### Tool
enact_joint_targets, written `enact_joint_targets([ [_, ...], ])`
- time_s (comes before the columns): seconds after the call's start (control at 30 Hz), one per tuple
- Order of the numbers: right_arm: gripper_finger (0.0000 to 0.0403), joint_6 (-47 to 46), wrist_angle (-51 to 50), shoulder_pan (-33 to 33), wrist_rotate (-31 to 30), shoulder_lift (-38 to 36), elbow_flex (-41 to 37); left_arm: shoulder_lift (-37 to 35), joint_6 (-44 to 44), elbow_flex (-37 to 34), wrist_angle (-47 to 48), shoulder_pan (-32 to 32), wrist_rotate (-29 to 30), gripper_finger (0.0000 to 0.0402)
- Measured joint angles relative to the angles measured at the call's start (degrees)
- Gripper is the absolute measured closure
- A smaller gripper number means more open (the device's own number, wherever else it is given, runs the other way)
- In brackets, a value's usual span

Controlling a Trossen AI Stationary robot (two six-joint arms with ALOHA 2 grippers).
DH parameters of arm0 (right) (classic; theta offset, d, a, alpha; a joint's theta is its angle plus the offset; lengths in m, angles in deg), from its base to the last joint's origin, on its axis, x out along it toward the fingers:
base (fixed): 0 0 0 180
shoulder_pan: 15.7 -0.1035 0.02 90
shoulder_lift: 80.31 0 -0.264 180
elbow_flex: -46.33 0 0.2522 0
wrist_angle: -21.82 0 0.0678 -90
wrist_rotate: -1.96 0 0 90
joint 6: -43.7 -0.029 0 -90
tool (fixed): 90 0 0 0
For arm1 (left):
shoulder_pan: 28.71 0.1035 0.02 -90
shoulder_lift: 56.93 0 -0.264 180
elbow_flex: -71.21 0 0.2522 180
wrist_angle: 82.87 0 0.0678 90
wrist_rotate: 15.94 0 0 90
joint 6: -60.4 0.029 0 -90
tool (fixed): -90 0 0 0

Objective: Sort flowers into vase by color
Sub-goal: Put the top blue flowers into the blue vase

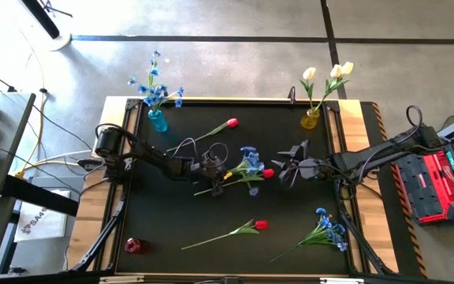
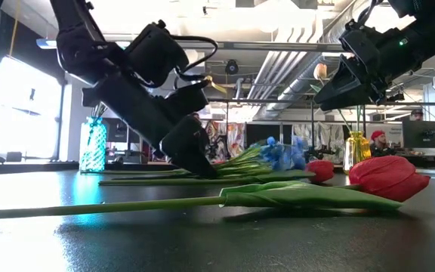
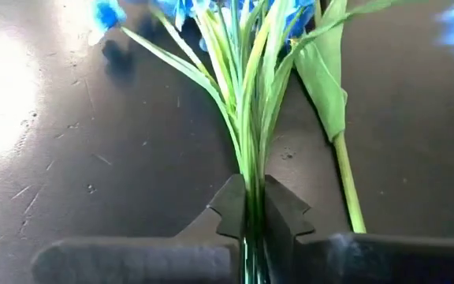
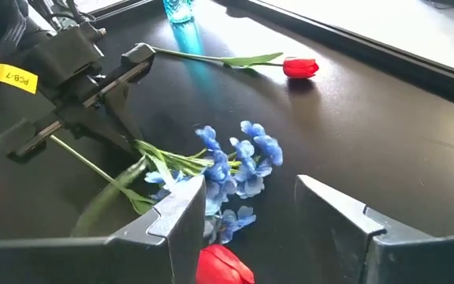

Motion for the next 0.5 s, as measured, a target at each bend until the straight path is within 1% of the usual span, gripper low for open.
enact_joint_targets([
  [0.13, 0.0217, -0.8, -0.3, 0.0, 0.0, 0.0, 0.0, -2.2, 0.2, 0.0, 0.3, 0.2, 1.9, 0.0387],
  [0.27, 0.0217, -6.5, -2.8, -0.8, -0.7, 2.0, 0.0, -5.4, 3.0, -0.1, 2.1, 0.8, 3.9, 0.0395],
  [0.33, 0.0217, -7.9, -2.1, -1.3, -1.5, 2.8, 0.0, -7.4, 4.9, -0.1, 3.3, 1.3, 4.2, 0.0397],
  [0.4, 0.0217, -8.2, -0.3, -1.8, -1.5, 3.2, 0.0, -9.3, 7.0, -0.1, 4.1, 1.9, 4.3, 0.0397],
  [0.5, 0.0217, -5.6, 6.6, -3.0, -1.7, 3.1, 0.0, -11.9, 9.5, -0.9, 5.4, 3.3, 4.2, 0.0397],
])
